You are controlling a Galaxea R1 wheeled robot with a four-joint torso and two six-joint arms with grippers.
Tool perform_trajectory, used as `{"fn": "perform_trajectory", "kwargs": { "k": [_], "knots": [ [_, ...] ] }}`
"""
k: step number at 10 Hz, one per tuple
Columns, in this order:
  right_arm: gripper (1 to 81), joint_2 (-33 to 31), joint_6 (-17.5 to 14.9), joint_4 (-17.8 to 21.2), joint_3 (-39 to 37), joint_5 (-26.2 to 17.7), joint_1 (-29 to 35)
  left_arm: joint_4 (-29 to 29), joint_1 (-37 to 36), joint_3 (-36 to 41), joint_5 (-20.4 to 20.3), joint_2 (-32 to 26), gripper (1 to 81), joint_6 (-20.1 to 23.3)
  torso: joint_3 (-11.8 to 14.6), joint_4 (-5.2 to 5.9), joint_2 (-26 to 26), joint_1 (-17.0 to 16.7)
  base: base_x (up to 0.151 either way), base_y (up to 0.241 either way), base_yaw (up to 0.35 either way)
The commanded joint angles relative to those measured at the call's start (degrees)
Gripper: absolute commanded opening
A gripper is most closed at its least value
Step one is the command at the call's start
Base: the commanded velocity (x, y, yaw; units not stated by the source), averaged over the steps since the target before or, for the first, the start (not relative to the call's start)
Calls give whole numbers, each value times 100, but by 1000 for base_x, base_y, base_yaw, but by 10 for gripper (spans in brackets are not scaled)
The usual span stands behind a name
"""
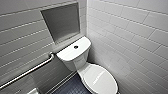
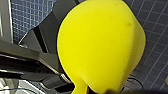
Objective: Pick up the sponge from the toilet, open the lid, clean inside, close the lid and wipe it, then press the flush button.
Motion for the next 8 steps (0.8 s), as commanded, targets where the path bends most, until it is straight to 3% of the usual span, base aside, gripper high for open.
{"fn": "perform_trajectory", "kwargs": {
  "k": [1,8],
  "knots": [
    [10,101,-18,-172,-218,-324,-254,22,130,-125,422,37,811,7,561,0,564,-365,0,0,0],
    [10,365,-18,-365,-499,-350,-254,-13,112,-758,413,371,811,-11,2035,0,1989,-1309,0,0,0]
  ]
}}
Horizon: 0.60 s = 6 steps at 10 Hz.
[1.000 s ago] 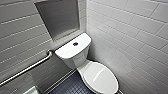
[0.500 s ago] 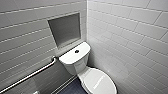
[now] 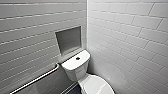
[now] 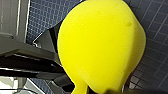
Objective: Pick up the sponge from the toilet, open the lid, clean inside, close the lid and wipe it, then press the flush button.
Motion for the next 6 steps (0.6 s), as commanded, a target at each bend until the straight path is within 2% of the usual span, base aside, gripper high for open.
{"fn": "perform_trajectory", "kwargs": {
  "k": [1,2,3,5,6],
  "knots": [
    [10,-69,-17,-169,-75,-279,-28,-52,-15,-141,333,64,811,0,-15,0,557,-358,0,0,0],
    [10,2,-17,-169,-155,-279,-28,-150,-23,-275,342,118,811,0,148,0,706,-461,0,0,0],
    [10,81,-17,-169,-269,-279,-28,-212,-23,-433,333,188,811,0,193,0,842,-557,0,0,0],
    [10,169,-17,-178,-366,-279,-28,-238,-23,-582,333,267,811,0,832,0,1207,-791,0,0,0],
    [10,169,-17,-178,-384,-279,-28,-264,-23,-582,342,276,811,0,885,0,1357,-883,0,0,0]
  ]
}}
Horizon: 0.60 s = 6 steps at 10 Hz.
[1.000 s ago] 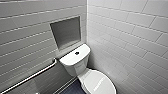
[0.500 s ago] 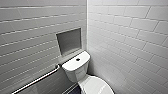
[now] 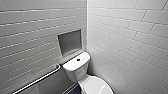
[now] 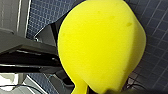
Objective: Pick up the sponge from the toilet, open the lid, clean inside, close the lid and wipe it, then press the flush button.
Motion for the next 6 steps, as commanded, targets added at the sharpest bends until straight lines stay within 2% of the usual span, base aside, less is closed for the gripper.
{"fn": "perform_trajectory", "kwargs": {
  "k": [1,3,4,6],
  "knots": [
    [10,-135,-17,-151,-4,-213,6,-56,-56,41,313,-30,811,9,551,0,557,-358,0,0,0],
    [10,-118,-25,-177,-12,-222,6,-56,-55,41,313,-30,811,9,939,0,938,-605,0,0,0],
    [10,-100,-17,-256,-12,-222,6,-56,-55,41,313,-30,811,9,582,0,1139,-738,0,0,0],
    [10,-30,-8,-291,-117,-222,6,-56,-55,32,313,-30,811,9,850,0,1464,-961,0,0,0]
  ]
}}
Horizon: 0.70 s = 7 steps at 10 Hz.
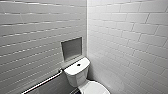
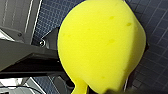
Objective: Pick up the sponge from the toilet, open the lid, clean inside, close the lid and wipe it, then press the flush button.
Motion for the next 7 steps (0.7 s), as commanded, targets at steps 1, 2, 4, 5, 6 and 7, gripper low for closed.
{"fn": "perform_trajectory", "kwargs": {
  "k": [1,2,4,5,6,7],
  "knots": [
    [10,-26,-9,-162,-151,-197,67,-32,-136,37,302,-51,811,9,119,0,562,-363,0,0,0],
    [10,54,-9,-162,-274,-197,67,-32,-136,37,302,-43,811,9,542,0,748,-481,0,0,0],
    [10,168,-9,-162,-459,-197,67,-23,-136,28,302,-43,811,9,713,0,477,-290,0,0,0],
    [10,194,-9,-171,-503,-206,67,-23,-136,-16,310,-16,811,9,839,0,514,-317,0,0,0],
    [10,203,-9,-171,-529,-215,67,-23,-136,-112,310,27,811,9,463,0,557,-343,0,0,0],
    [10,203,-9,-162,-547,-215,67,-23,-136,-218,310,89,811,9,651,0,571,-359,0,0,0]
  ]
}}
